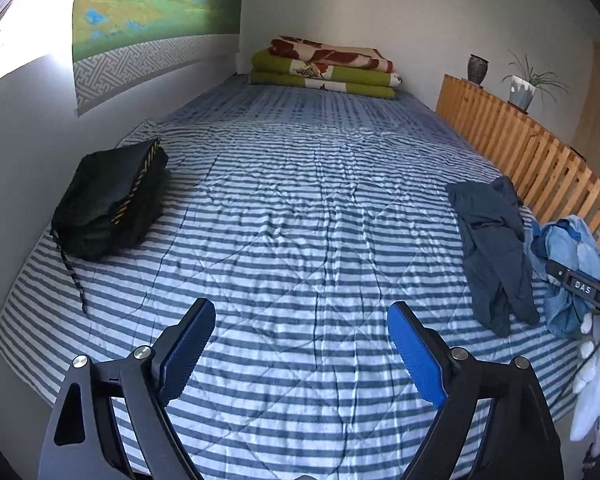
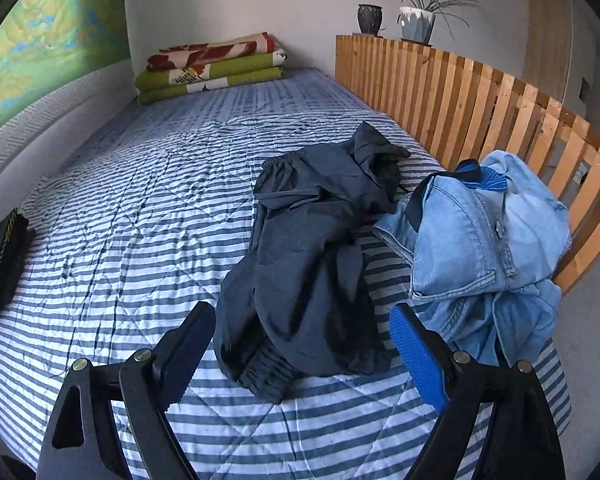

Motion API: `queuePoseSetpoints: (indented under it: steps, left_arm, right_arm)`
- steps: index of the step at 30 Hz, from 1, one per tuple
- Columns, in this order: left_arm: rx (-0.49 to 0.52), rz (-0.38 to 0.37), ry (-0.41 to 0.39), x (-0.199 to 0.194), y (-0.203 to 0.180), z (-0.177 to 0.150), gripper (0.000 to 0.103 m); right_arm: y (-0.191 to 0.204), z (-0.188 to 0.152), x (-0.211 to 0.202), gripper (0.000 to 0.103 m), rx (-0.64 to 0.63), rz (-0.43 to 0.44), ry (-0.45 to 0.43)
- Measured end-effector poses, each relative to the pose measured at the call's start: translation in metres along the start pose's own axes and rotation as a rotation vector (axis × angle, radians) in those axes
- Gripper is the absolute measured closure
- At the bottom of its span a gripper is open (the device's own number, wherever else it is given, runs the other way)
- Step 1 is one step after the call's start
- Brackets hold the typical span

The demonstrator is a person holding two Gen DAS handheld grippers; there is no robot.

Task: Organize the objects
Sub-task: 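Move both grippers toward the dark navy garment on the bed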

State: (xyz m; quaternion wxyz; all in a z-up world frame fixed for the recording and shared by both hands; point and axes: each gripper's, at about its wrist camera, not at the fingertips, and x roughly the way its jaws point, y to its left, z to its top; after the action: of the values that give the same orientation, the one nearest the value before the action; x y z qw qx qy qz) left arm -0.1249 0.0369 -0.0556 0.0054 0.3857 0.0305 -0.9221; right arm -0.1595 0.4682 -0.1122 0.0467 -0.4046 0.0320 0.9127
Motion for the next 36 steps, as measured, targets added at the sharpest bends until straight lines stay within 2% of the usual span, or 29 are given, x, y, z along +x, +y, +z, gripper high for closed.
queuePoseSetpoints:
  steps: [6, 15, 36]
  left_arm:
    - [0.029, 0.02, -0.024, -0.005, -0.015, 0.005, 0.011]
    - [0.036, 0.007, -0.049, -0.017, -0.02, 0.008, 0.008]
    - [0.013, 0.016, -0.015, -0.018, 0.012, 0.0, 0.007]
  right_arm:
    - [0.012, 0.004, -0.013, 0.017, -0.042, 0.031, -0.04]
    - [0.034, 0.005, -0.041, 0.017, -0.09, 0.056, -0.09]
    - [0.094, -0.034, -0.109, 0.017, -0.179, 0.166, -0.153]
